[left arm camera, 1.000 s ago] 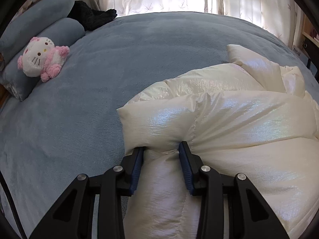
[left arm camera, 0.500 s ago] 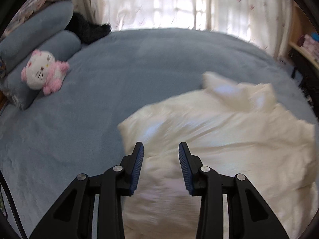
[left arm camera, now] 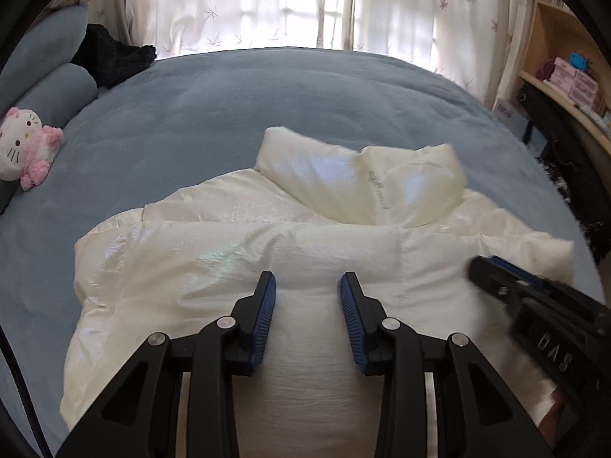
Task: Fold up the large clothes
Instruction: 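Release the jacket and move both grippers back above it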
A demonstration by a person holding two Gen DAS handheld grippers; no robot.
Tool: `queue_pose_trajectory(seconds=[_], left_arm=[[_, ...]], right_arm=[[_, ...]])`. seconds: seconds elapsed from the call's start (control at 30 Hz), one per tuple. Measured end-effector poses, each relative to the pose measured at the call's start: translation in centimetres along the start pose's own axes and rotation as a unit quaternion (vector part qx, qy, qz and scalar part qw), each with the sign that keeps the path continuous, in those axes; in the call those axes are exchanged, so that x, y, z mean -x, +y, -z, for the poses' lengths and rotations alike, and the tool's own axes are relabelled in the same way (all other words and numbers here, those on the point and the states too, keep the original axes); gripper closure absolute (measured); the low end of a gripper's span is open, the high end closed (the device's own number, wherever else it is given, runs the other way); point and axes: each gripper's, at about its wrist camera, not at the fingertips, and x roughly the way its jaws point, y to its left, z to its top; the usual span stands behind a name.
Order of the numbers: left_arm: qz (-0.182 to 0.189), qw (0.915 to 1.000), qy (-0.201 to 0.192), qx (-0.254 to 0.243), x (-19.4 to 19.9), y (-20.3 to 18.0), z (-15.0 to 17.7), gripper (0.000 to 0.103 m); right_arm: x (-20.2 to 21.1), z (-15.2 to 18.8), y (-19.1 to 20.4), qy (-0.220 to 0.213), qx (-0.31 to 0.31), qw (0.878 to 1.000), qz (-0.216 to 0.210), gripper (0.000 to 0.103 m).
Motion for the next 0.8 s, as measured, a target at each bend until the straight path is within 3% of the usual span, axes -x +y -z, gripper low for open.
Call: queue_pose_trajectory(seconds=[0.07,0.17,0.43,0.8], left_arm=[[-0.015,0.9998,0.004,-0.011,-1.0,0.3,0.1,0.069],[-0.026,0.9995,0.008,-0.016,-2.1,1.4,0.1,0.069],[-0.046,0.9988,-0.001,-0.019,-4.1,2.5,0.5,0.069],[-0.045,0.9989,-0.008,-0.015,-4.6,3.0,1.5,0.069]], right_arm=[[-1.0,0.3,-2.1,0.006,-0.003,1.0,-0.001,0.089],[-1.1,0.8,-3.9,0.002,0.01,1.0,0.011,0.103],[-2.0,1.7,-4.8,-0.004,0.022,1.0,0.014,0.103],[-3.0,2.6,-4.4,-0.004,0.03,0.999,0.019,0.103]])
